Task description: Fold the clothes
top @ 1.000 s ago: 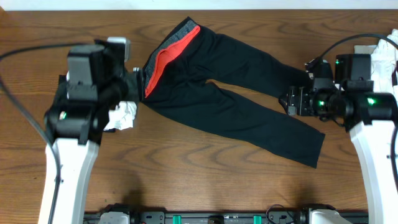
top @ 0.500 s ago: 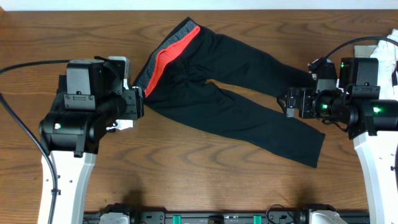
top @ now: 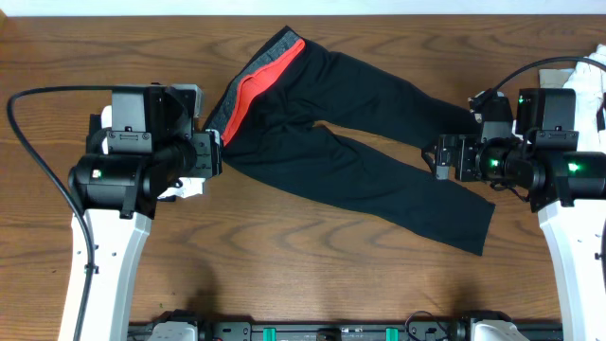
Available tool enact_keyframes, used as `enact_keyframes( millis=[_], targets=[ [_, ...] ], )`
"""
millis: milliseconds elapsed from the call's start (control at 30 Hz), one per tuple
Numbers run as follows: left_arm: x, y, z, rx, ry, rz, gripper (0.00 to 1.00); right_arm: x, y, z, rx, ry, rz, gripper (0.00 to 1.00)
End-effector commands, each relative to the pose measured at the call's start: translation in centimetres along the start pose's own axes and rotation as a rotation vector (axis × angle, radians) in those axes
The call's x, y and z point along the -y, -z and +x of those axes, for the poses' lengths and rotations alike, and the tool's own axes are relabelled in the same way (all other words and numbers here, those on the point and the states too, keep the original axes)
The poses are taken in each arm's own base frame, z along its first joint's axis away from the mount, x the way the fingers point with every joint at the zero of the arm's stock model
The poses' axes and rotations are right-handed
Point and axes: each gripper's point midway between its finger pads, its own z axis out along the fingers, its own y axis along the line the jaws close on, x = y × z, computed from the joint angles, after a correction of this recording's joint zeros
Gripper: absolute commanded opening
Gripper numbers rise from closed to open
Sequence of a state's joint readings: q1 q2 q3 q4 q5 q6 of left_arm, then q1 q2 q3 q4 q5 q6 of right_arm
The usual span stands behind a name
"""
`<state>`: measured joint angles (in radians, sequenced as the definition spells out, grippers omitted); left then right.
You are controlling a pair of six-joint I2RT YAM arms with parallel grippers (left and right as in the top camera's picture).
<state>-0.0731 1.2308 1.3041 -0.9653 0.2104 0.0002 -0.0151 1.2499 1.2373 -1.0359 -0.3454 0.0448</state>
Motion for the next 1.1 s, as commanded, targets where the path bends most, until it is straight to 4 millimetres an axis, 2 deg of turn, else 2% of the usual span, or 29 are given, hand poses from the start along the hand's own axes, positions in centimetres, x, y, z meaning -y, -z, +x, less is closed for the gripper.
enact_keyframes(
  millis=[0, 233, 267, 333, 500, 667, 1067],
  targets=[
    [-0.19, -0.08, 0.04, -0.005, -0.001, -0.004, 0.62, -0.18, 0.34, -0.28, 0.009, 0.001, -0.009, 0.99],
    [-0.19, -0.08, 0.04, -0.005, -0.001, -0.004, 0.63, -0.18, 0.34, -0.28, 0.009, 0.001, -0.009, 0.99],
    [-0.19, -0.08, 0.04, -0.005, -0.001, -0.004, 0.71, -0.18, 0.34, -0.28, 0.009, 0.001, -0.009, 0.99],
    [-0.18, -0.08, 0.03, -0.004, -0.001, -0.004, 0.77, -0.18, 0.34, -0.27, 0.009, 0.001, -0.009, 0.99],
    [-0.18, -0.08, 0.05, -0.005, -0.001, -0.004, 0.82, -0.18, 0.34, -0.28, 0.009, 0.001, -0.009, 0.99],
    [-0.18, -0.08, 0.04, -0.005, -0.001, -0.004, 0.98, -0.18, 0.34, -0.26, 0.009, 0.001, -0.009, 0.99],
    [-0.18, -0.08, 0.05, -0.005, -0.001, -0.004, 0.98, -0.18, 0.34, -0.27, 0.009, 0.001, -0.009, 0.99]
  ],
)
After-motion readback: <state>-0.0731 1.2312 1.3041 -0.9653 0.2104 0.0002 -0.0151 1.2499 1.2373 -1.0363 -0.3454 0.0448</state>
